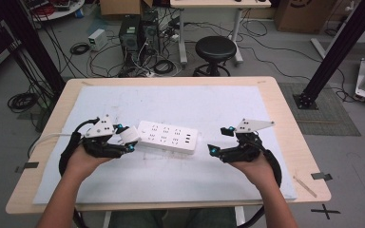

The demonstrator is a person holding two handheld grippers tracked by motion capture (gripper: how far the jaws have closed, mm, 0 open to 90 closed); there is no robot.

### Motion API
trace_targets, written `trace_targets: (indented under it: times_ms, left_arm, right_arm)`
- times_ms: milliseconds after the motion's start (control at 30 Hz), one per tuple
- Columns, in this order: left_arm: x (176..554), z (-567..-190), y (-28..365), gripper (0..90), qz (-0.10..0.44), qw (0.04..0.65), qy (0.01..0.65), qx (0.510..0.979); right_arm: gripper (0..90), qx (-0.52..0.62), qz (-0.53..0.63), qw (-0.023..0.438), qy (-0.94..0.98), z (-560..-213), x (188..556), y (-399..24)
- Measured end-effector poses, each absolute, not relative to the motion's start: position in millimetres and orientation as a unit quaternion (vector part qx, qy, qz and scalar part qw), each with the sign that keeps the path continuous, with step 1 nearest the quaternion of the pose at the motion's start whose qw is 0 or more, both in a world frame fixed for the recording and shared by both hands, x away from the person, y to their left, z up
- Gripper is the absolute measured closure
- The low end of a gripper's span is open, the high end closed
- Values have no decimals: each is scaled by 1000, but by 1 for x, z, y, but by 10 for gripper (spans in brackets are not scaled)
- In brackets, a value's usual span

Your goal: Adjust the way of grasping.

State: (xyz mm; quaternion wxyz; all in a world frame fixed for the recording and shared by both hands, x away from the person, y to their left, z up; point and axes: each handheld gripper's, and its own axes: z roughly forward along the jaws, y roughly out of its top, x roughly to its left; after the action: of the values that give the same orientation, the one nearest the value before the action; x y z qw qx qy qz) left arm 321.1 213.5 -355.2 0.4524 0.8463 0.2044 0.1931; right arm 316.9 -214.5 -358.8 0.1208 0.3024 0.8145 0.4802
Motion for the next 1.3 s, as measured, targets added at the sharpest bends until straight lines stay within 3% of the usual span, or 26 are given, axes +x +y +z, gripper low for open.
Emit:
trace_targets:
  times_ms: [400, 467, 700, 800, 1300]
  left_arm:
    - [303, -370, 170, 425, 177, 469, 118, 857]
    - [300, -373, 163, 424, 178, 466, 101, 861]
    - [291, -380, 143, 425, 202, 460, 52, 863]
    - [281, -382, 129, 424, 226, 463, 9, 857]
    - [260, -385, 106, 424, 285, 456, -66, 841]
  right_arm:
    - [187, 286, 487, 75, 822, -364, 309, -194]
    - [187, 293, 498, 41, 815, -367, 307, -187]
    - [187, 300, 530, -20, 793, -375, 306, -179]
    - [188, 303, 541, -66, 782, -385, 304, -169]
    - [217, 297, 564, -158, 755, -407, 304, -135]
